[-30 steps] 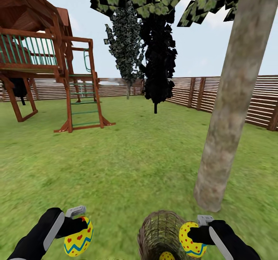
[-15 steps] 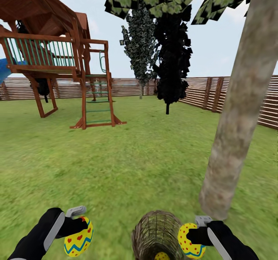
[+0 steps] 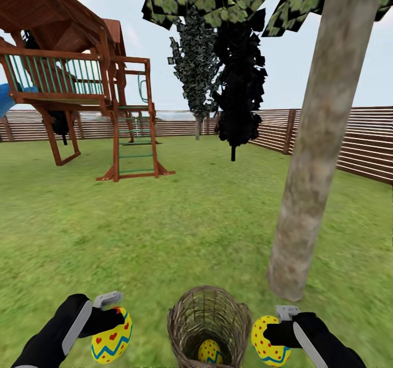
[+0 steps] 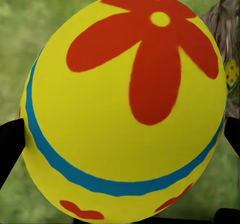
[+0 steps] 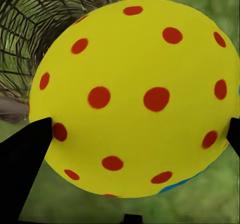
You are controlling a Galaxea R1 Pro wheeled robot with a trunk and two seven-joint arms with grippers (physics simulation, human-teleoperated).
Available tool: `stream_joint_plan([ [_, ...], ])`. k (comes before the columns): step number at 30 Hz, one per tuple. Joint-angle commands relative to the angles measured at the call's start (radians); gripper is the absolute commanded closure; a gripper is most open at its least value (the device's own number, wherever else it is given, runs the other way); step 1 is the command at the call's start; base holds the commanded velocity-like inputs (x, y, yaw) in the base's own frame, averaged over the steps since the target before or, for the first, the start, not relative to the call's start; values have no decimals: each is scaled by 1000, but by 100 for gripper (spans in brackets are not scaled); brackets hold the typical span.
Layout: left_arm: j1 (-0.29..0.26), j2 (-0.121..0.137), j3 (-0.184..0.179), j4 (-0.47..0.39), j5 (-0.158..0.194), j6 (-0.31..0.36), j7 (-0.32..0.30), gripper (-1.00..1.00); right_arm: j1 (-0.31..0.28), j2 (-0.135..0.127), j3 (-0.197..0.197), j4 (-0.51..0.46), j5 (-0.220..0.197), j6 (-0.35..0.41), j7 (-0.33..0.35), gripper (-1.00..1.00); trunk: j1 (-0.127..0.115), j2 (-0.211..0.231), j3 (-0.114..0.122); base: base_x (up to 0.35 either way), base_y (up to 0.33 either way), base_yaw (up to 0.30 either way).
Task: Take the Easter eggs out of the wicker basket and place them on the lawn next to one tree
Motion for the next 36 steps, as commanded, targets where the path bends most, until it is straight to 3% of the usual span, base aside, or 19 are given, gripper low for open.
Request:
stream_joint_plan([
  [1, -1, 0, 0, -1, 3, 5, 2, 100, -1, -1, 2, -1, 5, 3, 6, 100, 0, -1, -1, -15, -317, 0],
  [11, -1, 2, 1, -1, 6, 4, -2, 100, -1, -1, 4, -1, 5, 3, 7, 100, 0, -1, -1, -6, -200, 0],
  [36, -1, -12, 0, 0, 3, 3, -1, 100, -1, -1, 5, -4, 5, 3, 6, 100, 0, -1, -1, 0, -333, 0],
])
